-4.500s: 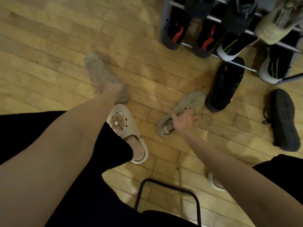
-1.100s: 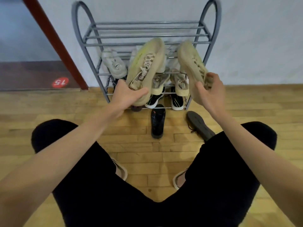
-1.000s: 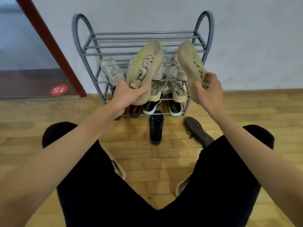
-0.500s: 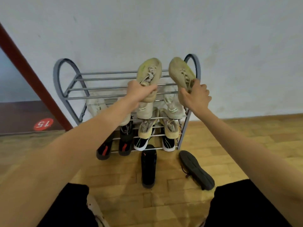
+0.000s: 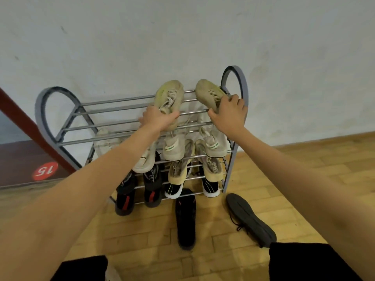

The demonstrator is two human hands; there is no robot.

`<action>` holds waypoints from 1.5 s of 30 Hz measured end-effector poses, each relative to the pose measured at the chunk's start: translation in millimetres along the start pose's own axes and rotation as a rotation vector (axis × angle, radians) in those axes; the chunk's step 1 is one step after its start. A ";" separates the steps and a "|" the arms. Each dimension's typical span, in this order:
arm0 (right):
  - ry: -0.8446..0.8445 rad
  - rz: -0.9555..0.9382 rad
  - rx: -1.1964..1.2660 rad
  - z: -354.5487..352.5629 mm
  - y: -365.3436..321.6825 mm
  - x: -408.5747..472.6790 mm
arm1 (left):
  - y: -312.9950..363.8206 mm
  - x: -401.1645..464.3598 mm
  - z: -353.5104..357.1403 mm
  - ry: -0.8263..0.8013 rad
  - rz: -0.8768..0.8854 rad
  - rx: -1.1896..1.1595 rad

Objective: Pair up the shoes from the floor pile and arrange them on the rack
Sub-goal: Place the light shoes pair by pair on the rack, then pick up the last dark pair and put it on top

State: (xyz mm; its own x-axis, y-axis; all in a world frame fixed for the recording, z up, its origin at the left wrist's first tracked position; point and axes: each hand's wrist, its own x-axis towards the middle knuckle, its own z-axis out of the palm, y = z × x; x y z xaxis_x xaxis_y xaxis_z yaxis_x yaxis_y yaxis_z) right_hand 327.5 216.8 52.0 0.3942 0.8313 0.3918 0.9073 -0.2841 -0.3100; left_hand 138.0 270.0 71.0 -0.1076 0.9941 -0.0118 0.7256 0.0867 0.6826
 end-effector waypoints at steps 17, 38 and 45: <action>0.141 -0.425 0.108 54.3 86.2 -130.0 | -91.6 -113.6 86.3 0.246 0.901 0.128; -0.948 0.231 -0.295 263.1 257.4 -289.5 | -303.7 -145.5 311.9 -0.542 -0.458 0.443; -0.797 0.176 -0.392 275.2 263.9 -298.0 | -318.5 -148.8 335.5 -0.487 -0.490 0.398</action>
State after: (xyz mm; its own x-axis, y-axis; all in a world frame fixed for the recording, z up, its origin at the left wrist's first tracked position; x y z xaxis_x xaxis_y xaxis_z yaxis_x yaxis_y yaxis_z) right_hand 409.2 25.6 -385.0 0.4462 0.8031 -0.3949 0.8856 -0.4598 0.0657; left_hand 150.9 116.2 -389.8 -0.2345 0.7456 -0.6237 0.8709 0.4462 0.2059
